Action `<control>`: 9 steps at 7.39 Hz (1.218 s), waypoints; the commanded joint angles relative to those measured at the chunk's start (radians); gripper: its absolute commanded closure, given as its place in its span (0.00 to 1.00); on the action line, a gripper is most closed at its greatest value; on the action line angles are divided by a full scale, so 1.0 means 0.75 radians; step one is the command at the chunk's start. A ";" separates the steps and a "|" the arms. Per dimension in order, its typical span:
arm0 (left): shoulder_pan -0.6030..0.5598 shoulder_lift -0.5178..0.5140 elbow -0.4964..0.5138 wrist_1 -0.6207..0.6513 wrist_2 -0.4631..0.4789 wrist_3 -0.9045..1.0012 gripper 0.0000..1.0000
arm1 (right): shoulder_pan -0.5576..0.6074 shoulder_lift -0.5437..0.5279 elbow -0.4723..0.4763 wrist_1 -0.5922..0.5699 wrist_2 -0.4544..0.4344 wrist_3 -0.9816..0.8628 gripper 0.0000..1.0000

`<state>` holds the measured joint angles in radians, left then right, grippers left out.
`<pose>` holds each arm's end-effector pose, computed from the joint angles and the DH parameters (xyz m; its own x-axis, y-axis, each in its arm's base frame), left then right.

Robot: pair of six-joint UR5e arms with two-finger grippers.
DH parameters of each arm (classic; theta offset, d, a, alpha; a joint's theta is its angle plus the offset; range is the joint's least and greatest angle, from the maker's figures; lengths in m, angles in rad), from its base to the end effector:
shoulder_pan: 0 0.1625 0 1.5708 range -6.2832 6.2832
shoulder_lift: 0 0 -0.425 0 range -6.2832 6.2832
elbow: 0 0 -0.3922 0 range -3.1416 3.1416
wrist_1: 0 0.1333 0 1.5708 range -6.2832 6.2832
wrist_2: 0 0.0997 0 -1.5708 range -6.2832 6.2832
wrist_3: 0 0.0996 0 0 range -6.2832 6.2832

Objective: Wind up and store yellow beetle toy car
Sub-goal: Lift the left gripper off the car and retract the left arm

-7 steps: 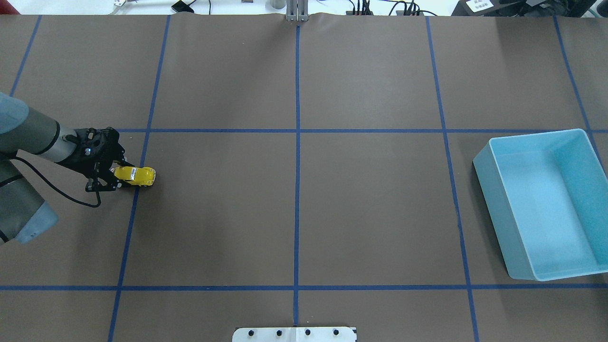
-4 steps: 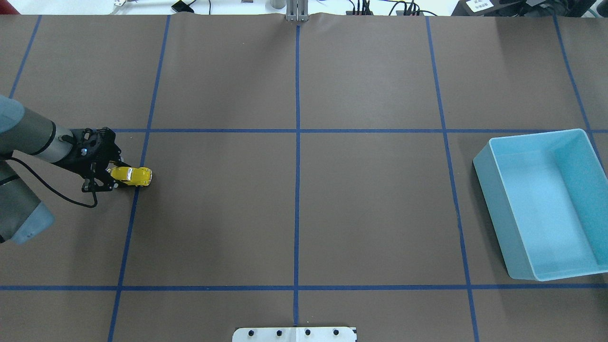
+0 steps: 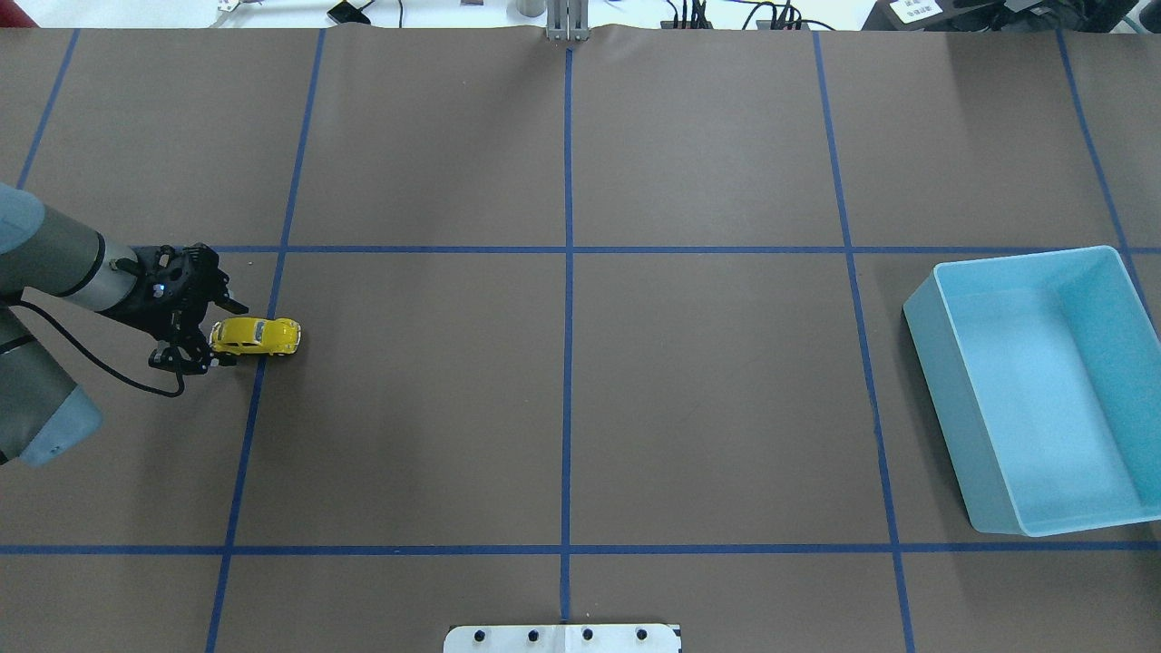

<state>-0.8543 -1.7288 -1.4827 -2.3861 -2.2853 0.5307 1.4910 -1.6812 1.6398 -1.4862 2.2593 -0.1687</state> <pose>0.3293 -0.4817 0.5253 -0.0064 0.9994 0.0340 -0.4784 -0.0329 0.8775 0.0341 -0.4521 0.6737 0.7433 -0.2549 0.6185 0.2074 0.9668 0.1491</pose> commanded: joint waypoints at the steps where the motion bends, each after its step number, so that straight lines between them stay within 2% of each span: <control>1: -0.010 0.000 0.003 -0.003 0.000 0.000 0.00 | 0.000 0.000 0.000 0.000 0.000 0.000 0.00; 4: -0.114 0.028 -0.023 0.009 -0.023 -0.002 0.00 | 0.000 0.000 0.000 0.000 0.000 0.000 0.00; 5: -0.169 0.055 -0.060 0.066 -0.061 -0.004 0.00 | 0.000 0.000 0.000 0.000 0.000 0.000 0.00; 7: -0.221 0.188 -0.309 0.408 -0.052 -0.004 0.00 | 0.000 0.000 0.000 0.000 0.000 0.000 0.00; 9: -0.298 0.194 -0.344 0.522 -0.050 -0.014 0.00 | 0.000 0.000 0.000 0.002 0.000 0.000 0.00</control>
<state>-1.0419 -1.5932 -1.7152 -2.0601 -2.3233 0.5246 1.4910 -1.6812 1.6398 -1.4861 2.2596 -0.1687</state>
